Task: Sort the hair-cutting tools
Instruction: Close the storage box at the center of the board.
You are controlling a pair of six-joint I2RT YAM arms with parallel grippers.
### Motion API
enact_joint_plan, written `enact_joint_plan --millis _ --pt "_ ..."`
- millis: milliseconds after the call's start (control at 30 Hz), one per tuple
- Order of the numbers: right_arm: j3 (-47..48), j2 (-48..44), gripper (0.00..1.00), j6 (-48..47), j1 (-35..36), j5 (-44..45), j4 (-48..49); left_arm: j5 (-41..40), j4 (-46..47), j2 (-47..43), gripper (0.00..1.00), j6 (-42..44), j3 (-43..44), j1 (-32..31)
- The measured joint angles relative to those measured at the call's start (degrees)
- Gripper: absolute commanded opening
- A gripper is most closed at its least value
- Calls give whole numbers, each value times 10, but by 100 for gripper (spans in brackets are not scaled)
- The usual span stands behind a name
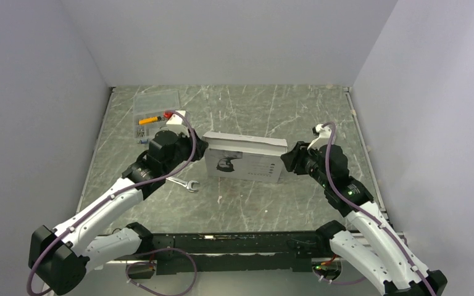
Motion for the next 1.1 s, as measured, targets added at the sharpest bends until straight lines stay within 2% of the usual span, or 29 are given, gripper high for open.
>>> enact_joint_plan --millis 67,167,300,400,567,700,933,1100 --pt "9 0 54 -3 0 0 -24 4 -27 -2 55 -3 0 0" --pt "34 0 59 -6 0 -1 -51 4 -58 -14 64 1 4 0" --pt "73 -6 71 -13 0 -1 -71 3 -124 -40 82 12 18 0" --pt "98 -11 75 -17 0 -1 -80 -7 -165 -75 98 18 24 0" --pt "112 -11 80 -16 0 -1 -78 -17 -186 -115 99 26 54 1" --pt "109 -3 82 7 -3 -1 -57 8 -149 -106 99 16 75 30" --pt "67 8 83 96 -58 -58 29 147 -43 -32 99 -80 48 161" --pt "34 15 81 154 -126 -111 77 218 18 23 99 -149 9 196"
